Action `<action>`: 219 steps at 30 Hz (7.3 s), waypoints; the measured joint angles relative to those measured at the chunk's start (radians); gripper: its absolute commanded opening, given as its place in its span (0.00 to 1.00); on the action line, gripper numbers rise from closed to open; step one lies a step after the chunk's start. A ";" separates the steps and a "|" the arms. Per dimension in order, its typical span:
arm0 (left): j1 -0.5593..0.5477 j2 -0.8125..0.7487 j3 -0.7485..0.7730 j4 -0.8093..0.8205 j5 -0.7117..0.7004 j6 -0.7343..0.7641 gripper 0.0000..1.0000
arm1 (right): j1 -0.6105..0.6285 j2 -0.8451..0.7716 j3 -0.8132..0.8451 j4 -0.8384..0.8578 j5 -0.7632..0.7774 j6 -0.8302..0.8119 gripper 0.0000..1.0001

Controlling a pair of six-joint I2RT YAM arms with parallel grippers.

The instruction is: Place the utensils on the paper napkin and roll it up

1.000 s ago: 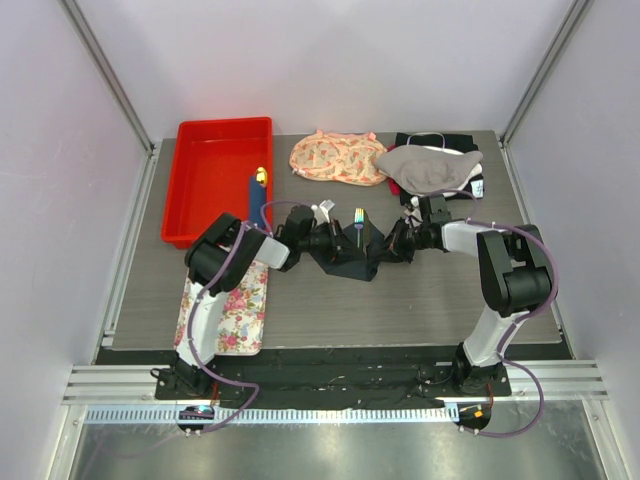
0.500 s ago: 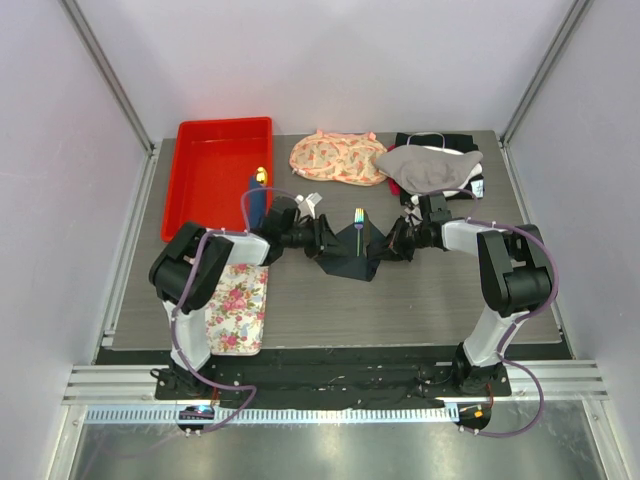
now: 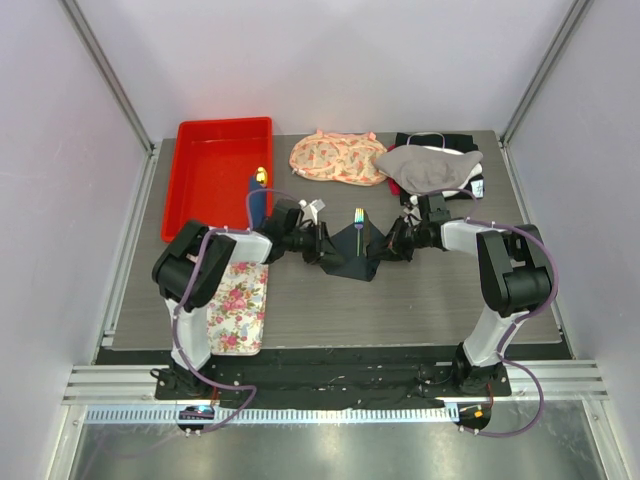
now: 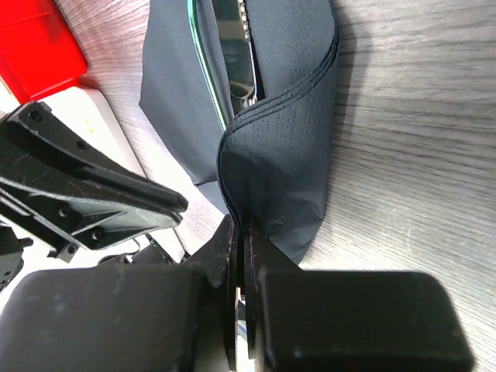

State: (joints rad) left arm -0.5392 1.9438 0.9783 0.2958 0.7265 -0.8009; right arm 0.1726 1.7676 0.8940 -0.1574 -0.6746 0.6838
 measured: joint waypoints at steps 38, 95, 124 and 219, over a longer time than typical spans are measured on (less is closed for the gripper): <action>-0.044 0.116 0.118 -0.089 -0.061 0.006 0.00 | 0.104 0.016 0.028 0.132 -0.006 0.170 0.01; -0.007 0.029 0.049 -0.204 -0.096 0.047 0.00 | 0.177 0.124 0.069 0.158 0.065 0.161 0.01; 0.034 -0.011 -0.120 0.184 -0.048 -0.174 0.24 | 0.185 0.157 0.117 0.192 0.013 0.219 0.75; -0.059 -0.009 -0.031 0.005 -0.075 -0.113 0.18 | 0.242 0.183 0.220 0.027 0.177 -0.238 0.01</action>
State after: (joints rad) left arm -0.5983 1.9350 0.9470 0.3012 0.6518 -0.9138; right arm 0.4149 1.9507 1.1141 -0.1303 -0.4976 0.4458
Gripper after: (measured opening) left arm 0.201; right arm 0.032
